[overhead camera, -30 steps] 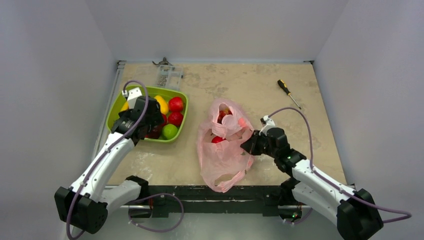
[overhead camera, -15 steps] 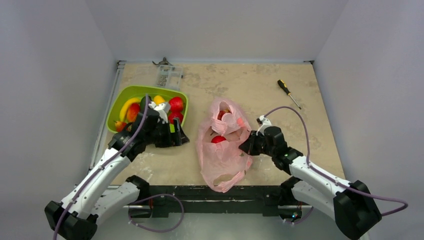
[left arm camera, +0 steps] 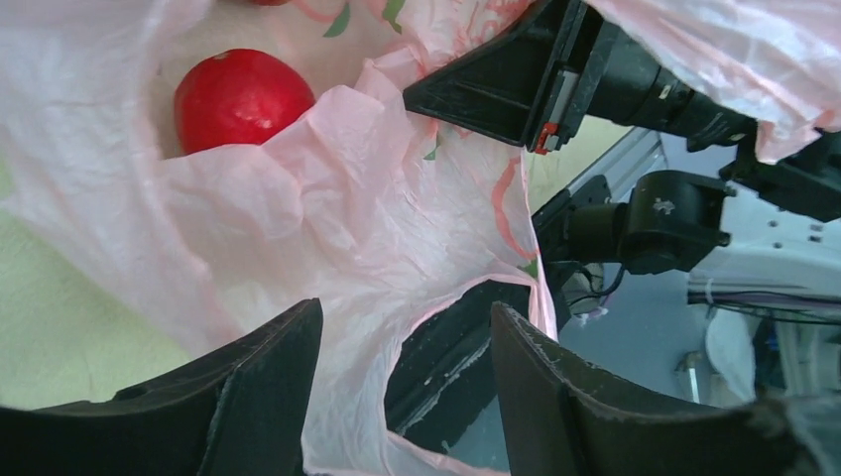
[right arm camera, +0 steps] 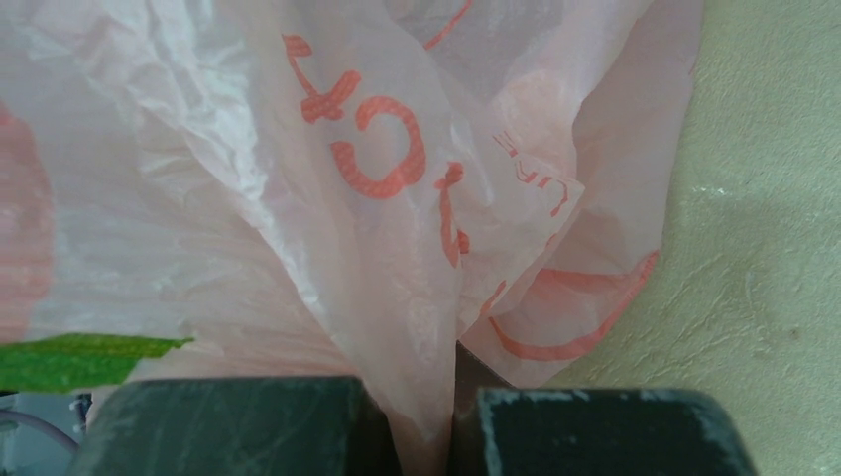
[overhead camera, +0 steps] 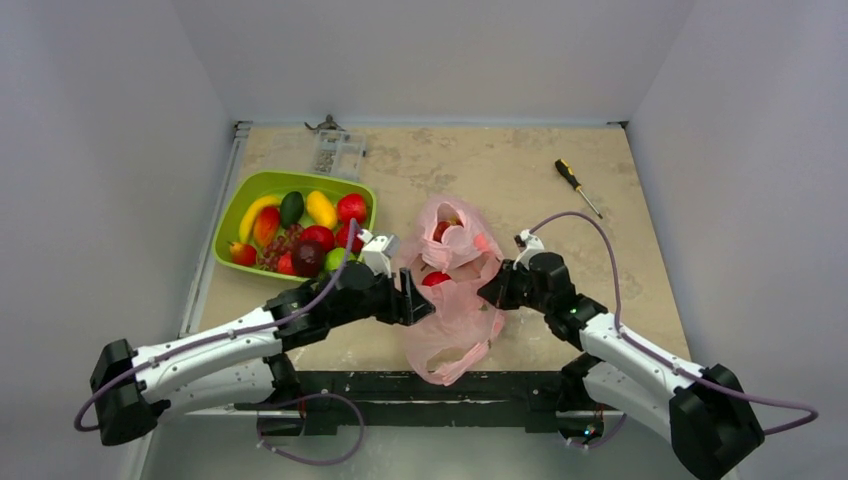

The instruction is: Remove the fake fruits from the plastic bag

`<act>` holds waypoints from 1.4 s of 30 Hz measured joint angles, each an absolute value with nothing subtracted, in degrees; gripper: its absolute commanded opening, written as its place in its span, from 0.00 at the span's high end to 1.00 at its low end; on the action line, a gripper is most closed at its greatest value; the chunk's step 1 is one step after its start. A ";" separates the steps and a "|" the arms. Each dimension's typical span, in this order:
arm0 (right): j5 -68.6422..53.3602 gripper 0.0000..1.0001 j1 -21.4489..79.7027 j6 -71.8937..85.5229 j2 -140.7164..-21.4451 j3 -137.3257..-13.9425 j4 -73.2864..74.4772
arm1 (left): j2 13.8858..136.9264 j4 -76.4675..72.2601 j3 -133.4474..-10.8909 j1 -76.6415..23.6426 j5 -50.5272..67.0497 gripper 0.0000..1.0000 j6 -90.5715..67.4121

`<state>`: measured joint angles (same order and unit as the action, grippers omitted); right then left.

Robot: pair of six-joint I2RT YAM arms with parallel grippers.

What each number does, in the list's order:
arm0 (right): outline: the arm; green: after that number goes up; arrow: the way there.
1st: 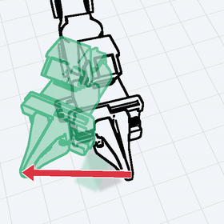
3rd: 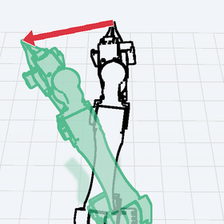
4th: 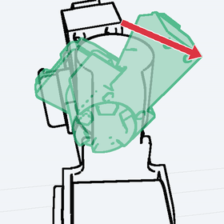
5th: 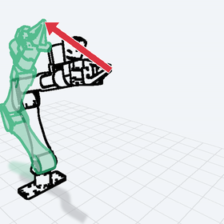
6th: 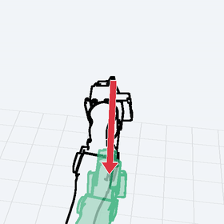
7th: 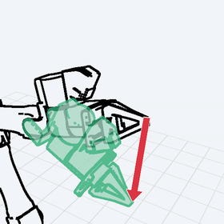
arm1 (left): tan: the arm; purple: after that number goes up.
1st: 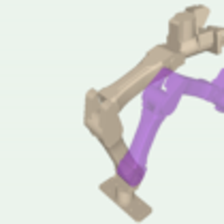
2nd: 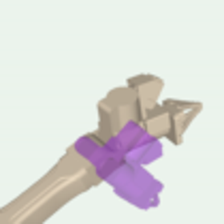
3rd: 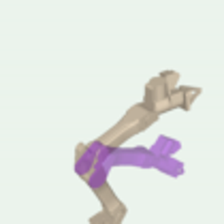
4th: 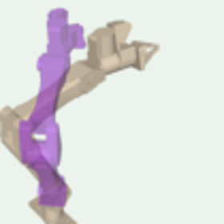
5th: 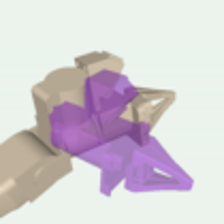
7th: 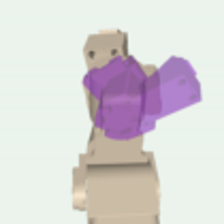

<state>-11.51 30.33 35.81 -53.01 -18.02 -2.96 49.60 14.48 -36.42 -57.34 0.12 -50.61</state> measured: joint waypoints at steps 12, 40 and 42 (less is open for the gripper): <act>-11.27 1.00 30.33 36.01 -51.22 -18.04 -2.26 | 68.40 0.10 -38.89 -64.55 -15.84 0.55 -40.45; -14.63 1.00 30.41 39.90 -52.56 -15.62 -5.56 | 93.17 4.23 -52.97 -54.87 -24.18 0.47 -34.59; -14.63 1.00 30.41 39.90 -52.58 -15.62 -5.65 | 94.35 4.08 -53.32 -54.87 -22.13 0.59 -33.91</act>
